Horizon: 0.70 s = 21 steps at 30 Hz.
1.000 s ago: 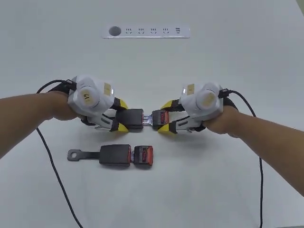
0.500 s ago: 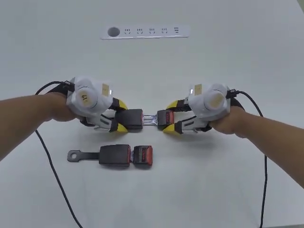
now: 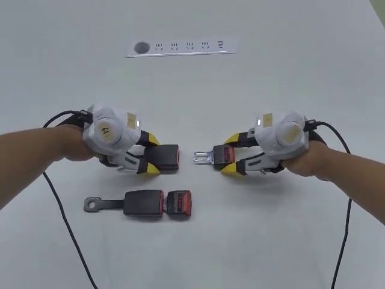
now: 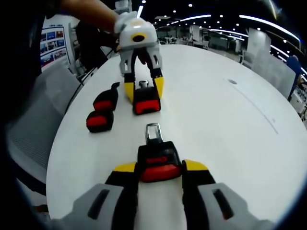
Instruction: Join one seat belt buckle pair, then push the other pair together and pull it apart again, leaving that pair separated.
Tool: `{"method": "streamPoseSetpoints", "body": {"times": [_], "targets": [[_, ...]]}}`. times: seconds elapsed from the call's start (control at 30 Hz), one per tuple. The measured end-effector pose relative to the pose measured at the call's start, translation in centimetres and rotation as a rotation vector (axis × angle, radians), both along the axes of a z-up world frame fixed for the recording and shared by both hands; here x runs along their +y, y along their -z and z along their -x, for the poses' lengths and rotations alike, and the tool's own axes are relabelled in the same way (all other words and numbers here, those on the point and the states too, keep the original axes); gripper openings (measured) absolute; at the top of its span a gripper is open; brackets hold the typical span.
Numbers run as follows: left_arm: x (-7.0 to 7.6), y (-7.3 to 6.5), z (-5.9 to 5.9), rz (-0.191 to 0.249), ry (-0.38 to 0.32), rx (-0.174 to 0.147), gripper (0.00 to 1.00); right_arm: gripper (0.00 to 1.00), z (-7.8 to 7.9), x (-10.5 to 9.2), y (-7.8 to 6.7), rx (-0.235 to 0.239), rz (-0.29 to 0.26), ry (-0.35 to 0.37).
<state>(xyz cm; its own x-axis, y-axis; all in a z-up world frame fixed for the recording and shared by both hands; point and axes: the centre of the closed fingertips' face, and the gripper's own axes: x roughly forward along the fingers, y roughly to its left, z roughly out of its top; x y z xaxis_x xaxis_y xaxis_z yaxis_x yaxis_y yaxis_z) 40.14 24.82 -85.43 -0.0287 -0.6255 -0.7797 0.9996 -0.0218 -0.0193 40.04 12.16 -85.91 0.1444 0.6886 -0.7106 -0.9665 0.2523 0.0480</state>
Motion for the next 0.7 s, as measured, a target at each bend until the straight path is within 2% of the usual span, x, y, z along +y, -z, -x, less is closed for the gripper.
{"method": "streamPoseSetpoints", "body": {"times": [0.33, 0.7], "targets": [[0.0, 0.0, 0.1, -0.013, 0.005, -0.003, 0.34, 0.35, 0.6, -2.4, 0.4, 0.002, 0.013, 0.017], [0.0, 0.0, 0.1, -0.019, 0.006, -0.005, 0.34, 0.36, 2.2, -4.2, -0.3, 0.005, 0.024, 0.027]]}}
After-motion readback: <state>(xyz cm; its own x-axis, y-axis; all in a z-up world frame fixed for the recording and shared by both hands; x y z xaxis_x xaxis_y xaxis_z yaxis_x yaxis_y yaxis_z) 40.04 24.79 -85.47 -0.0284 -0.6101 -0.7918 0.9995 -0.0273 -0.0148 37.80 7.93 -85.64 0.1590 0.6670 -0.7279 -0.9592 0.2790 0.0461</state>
